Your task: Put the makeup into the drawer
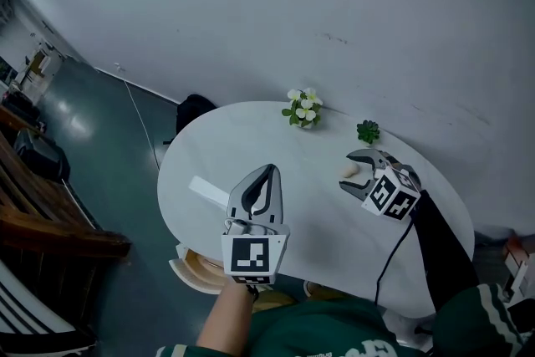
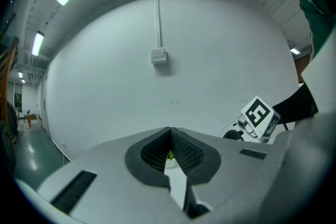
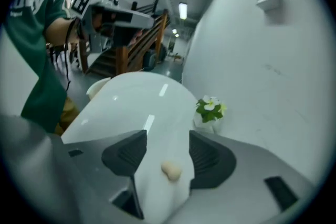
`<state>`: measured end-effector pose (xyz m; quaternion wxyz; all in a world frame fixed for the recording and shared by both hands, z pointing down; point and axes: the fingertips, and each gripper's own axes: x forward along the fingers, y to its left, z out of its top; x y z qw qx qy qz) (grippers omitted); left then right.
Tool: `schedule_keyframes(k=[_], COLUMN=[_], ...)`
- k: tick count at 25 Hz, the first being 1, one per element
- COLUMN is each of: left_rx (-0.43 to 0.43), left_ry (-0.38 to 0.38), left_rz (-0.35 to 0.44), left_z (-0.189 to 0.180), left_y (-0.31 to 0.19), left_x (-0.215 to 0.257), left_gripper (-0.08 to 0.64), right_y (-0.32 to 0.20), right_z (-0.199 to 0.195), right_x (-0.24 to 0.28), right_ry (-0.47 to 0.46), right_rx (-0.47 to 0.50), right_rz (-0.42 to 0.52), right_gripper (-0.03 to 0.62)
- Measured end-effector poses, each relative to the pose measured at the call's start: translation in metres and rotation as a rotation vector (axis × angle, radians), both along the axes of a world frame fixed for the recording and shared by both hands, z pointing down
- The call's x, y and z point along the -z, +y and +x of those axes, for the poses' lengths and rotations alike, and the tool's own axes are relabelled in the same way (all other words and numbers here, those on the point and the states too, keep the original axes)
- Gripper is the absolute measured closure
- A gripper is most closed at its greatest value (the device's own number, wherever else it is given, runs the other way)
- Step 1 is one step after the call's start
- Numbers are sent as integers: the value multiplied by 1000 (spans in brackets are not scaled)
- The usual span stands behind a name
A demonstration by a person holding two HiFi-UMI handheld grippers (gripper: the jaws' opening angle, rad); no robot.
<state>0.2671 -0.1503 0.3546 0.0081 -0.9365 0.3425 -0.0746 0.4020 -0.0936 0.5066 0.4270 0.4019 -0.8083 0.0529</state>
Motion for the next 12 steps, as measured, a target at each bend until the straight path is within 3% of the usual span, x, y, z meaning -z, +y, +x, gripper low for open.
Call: schedule_keyframes(k=[6,12], left_rx=[13,46], left_ry=[-22,-64], left_rz=[-23,-41], left_z=[-8,-28], left_y=[0,0], left_x=[-13,-26], left_gripper=[560,560], right_y=[1,-1], right_z=[18,40], right_x=[-71,-120], right_ry=[293,458], right_rx=[241,370], right_rz=[-203,-353], right_gripper=[336,347])
